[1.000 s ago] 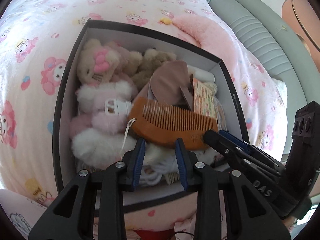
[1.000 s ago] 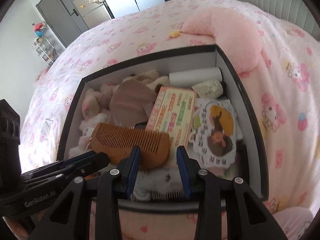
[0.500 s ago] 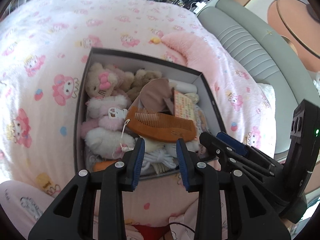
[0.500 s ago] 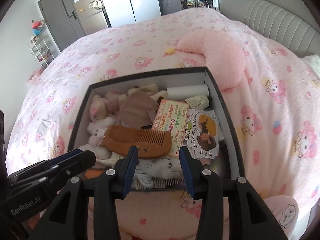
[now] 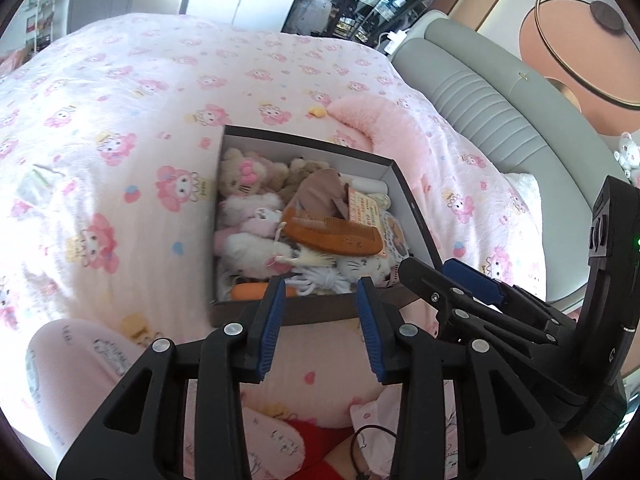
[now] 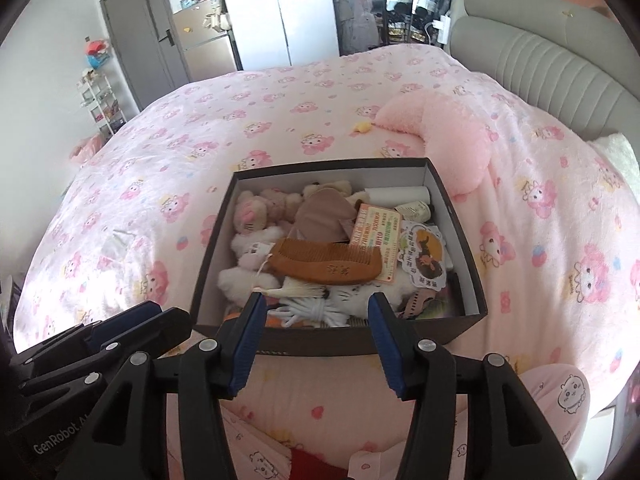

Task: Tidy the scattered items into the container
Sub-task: 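Raise both tools from the box and move toward the clear zip bag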

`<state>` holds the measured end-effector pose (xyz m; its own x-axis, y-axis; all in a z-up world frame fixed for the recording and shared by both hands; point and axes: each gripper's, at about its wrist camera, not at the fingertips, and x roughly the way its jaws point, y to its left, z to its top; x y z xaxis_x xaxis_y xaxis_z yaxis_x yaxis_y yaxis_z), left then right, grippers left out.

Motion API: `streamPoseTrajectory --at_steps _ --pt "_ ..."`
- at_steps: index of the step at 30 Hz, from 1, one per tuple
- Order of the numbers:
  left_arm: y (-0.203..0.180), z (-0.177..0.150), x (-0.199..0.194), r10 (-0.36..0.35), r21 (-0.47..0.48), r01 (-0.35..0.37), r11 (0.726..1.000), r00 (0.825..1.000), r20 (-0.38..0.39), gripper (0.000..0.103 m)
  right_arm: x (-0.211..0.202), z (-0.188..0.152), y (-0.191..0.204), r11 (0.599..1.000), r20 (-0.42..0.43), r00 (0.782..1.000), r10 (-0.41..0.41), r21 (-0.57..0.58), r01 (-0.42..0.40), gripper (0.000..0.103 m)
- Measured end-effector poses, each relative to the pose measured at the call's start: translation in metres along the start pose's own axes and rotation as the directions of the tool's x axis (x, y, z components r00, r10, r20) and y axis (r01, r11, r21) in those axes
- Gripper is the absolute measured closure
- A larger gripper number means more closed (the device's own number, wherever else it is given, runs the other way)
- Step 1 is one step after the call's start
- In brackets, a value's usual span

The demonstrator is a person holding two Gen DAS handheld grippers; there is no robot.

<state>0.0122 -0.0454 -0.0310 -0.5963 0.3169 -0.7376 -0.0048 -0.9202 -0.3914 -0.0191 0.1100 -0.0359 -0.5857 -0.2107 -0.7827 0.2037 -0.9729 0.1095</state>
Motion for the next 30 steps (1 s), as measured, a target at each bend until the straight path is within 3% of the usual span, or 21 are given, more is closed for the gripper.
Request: streamPoseTrajectory --at_steps 6,16,25,30 --pt "0.019 -0.006 -0.032 0.076 -0.016 -0.075 0.997 0.996 0.041 0.066 -0.011 -0.004 0.032 0.996 0.011 0.997 0.073 -0.049 -0.072 0.054" --pt "0.083 -0.015 -0.069 0.164 -0.149 -0.152 0.977 0.984 0.074 0.066 0.0 -0.002 0.102 0.972 -0.032 0.984 0.176 -0.152 -0.179 0.054" --pt "0.172 -0.03 -0.079 0.221 -0.346 -0.182 0.92 0.972 0.076 0.067 0.053 0.001 0.177 0.913 -0.191 0.939 0.285 -0.245 -0.327 0.054" --pt "0.219 -0.031 -0.061 0.184 -0.381 -0.156 0.911 0.982 0.037 0.067 0.093 -0.001 0.219 0.902 -0.263 0.938 0.224 -0.309 -0.302 0.055"
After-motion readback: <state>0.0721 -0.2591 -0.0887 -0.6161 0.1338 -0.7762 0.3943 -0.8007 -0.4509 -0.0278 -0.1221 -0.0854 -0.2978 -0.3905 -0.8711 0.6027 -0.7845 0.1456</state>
